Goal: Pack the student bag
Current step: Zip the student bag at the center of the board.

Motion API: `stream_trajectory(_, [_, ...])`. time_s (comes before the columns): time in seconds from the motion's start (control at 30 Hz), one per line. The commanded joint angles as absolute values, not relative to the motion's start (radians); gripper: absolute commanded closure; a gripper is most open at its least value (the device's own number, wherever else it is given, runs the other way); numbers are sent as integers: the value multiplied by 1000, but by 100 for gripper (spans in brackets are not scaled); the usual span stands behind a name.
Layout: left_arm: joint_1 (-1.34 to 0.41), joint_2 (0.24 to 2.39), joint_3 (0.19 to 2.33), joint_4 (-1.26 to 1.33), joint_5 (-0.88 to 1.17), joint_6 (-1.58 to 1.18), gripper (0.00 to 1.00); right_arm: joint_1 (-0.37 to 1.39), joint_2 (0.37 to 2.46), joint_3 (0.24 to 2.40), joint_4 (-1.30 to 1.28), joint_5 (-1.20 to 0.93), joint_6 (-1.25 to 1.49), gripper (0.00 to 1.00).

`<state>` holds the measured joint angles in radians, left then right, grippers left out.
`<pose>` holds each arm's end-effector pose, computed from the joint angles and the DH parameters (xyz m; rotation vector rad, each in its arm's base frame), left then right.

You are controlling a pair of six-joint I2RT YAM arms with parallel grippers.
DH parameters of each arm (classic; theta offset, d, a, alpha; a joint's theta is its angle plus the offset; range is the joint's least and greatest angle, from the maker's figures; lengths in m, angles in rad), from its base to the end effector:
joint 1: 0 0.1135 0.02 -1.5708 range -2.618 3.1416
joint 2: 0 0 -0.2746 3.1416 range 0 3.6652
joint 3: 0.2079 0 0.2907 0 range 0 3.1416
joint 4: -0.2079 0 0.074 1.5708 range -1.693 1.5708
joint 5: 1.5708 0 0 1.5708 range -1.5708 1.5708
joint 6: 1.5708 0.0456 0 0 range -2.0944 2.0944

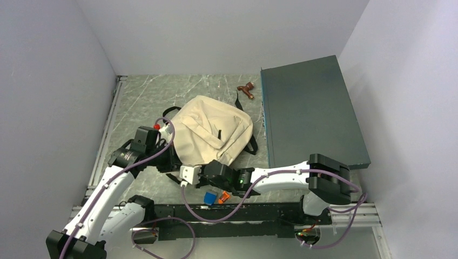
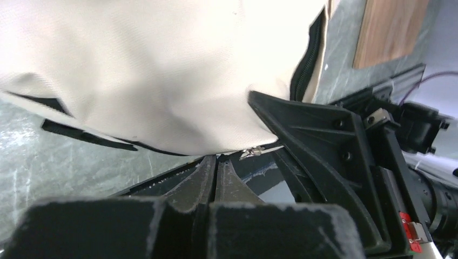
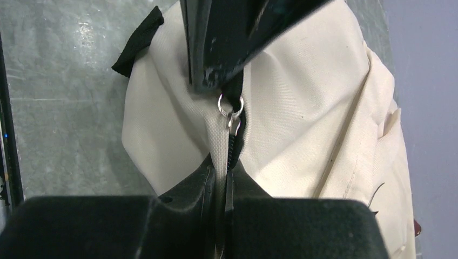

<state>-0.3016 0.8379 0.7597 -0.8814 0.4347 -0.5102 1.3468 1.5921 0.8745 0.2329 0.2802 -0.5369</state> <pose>0.1764 -0.0750 0.2607 -0.0912 2.6238 -0.8576 0.0976 0.3715 0.1913 -1.5435 1.3371 0.2201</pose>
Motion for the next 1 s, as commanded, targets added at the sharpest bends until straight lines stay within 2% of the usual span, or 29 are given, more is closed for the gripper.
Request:
stream_trajectory(0.0, [-231, 785, 770, -824, -30, -588, 100, 1338, 1516, 762, 57, 419, -493, 100])
stream_trajectory(0.3, [-157, 760, 699, -826, -142, -695, 100, 1352, 1380, 699, 5, 461, -476, 100])
stream_trajectory(0.4, [-158, 737, 690, -715, 93, -586, 100, 1361, 1332, 728, -29, 422, -476, 100])
stream_trajectory(0.43, [-159, 734, 708, -712, 193, -567, 100, 1362, 1316, 747, -33, 387, -468, 91])
stream_trajectory(0.47, [-169, 724, 723, -713, 272, -557, 100, 1363, 1300, 762, -32, 343, -460, 70])
stream_trajectory(0.5, [-188, 707, 735, -712, 340, -560, 100, 1367, 1289, 777, -26, 301, -451, 55])
stream_trajectory(0.6, [-260, 658, 763, -694, 500, -599, 100, 1382, 1287, 832, -5, 265, -424, 29])
stream_trajectory(0.8, [-431, 670, 820, -728, 551, -608, 100, 1428, 1410, 978, 58, 296, -418, 17])
stream_trajectory(0.97, [-480, 662, 839, -734, 543, -599, 100, 1437, 1522, 1069, 21, 391, -439, 16])
